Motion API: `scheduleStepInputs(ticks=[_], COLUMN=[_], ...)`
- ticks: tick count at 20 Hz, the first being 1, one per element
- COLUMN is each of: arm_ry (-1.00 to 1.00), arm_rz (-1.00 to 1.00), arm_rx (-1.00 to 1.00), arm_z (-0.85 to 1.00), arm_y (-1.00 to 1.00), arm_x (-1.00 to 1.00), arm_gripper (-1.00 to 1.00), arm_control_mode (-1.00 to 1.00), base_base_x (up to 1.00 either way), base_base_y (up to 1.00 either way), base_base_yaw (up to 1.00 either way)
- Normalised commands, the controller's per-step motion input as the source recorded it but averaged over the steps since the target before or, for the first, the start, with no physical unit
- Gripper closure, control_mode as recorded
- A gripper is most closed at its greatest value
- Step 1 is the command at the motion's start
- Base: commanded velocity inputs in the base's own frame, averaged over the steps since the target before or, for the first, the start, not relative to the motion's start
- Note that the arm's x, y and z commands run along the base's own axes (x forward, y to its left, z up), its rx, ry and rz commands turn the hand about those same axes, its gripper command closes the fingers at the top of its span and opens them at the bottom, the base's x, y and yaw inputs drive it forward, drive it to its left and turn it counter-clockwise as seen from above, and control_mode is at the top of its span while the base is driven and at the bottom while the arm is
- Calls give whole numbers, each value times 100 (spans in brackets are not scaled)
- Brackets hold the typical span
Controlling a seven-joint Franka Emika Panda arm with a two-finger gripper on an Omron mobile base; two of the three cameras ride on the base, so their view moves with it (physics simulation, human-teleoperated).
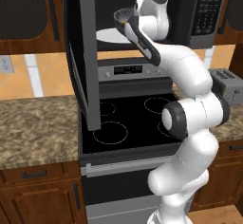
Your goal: Pick the cucumber from the sink and place it in the bowl. Then pick the bowl and place it in the microwave. Then close the microwave door and press the start button.
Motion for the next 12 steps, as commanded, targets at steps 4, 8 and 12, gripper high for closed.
scheduleStepInputs(ticks=[4, 8, 12], arm_ry=[-4, -9, -2], arm_rz=[0, 0, 7], arm_rx=[0, 0, -8], arm_z=[-13, -28, -39], arm_y=[-8, -16, -4], arm_x=[-97, -100, -100], arm_gripper=[-100, -100, -100], arm_control_mode=[-100, -100, -100], base_base_x=[0, 0, 0], base_base_y=[0, 0, 0], base_base_yaw=[0, 0, 0])
